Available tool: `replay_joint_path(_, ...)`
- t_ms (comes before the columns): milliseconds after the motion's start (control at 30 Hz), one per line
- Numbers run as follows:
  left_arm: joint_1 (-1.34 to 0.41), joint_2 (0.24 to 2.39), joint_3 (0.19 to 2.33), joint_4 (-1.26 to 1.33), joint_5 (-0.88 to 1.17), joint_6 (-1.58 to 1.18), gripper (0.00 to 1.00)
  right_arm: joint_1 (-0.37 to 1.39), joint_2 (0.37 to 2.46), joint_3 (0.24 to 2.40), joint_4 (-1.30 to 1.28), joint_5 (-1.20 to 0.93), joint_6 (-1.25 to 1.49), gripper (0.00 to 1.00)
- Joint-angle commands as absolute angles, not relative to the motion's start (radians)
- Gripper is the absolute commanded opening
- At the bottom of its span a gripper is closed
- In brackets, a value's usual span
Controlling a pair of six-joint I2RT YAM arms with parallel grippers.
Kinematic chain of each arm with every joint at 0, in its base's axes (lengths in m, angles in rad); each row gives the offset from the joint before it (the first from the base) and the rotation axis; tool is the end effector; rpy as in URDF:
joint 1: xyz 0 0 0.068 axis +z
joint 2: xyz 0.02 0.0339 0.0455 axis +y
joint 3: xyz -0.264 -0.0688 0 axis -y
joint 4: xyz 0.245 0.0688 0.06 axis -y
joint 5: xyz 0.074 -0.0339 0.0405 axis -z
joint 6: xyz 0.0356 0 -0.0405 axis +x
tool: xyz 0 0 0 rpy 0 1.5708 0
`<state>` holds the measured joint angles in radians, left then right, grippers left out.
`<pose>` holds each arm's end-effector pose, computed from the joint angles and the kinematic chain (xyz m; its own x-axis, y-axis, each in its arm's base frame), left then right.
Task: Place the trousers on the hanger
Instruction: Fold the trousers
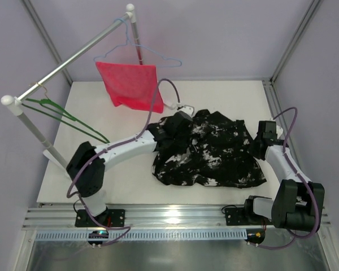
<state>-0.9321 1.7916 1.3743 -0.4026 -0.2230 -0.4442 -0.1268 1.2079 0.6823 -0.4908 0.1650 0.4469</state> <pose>0.2450 -0.3167 0.2472 -0.6914 0.2281 -0.6856 0.4385 0.8866 -0.1472 0.2232 -0.0344 0.1965 -0.6696 0.5151 -0.5351 0.5543 0.8261 0.1016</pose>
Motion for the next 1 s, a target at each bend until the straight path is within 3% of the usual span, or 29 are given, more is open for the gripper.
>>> replay_joint_path(0,-0.850,1.631,1.353,-0.570,-0.394,-0.586,0.00,-0.195,1.215,0.744,-0.509,0.278,0.445,0.04)
replay_joint_path(367,-0.755,1.410,1.065,-0.747,-0.471,-0.781,0.00,-0.279,1.229,0.824,-0.593,0.394,0.502,0.04)
replay_joint_path(833,-0.752,1.284,0.900,-0.905,-0.545,-0.903,0.01,-0.324,1.318,0.980,-0.673,0.472,0.525,0.04)
replay_joint_path(867,-0.752,1.276,0.897,-0.908,-0.543,-0.908,0.03,-0.324,1.319,0.988,-0.678,0.466,0.525,0.04)
replay_joint_path(967,-0.752,1.235,0.919,-0.934,-0.497,-0.911,0.25,-0.324,1.304,0.999,-0.686,0.411,0.500,0.04)
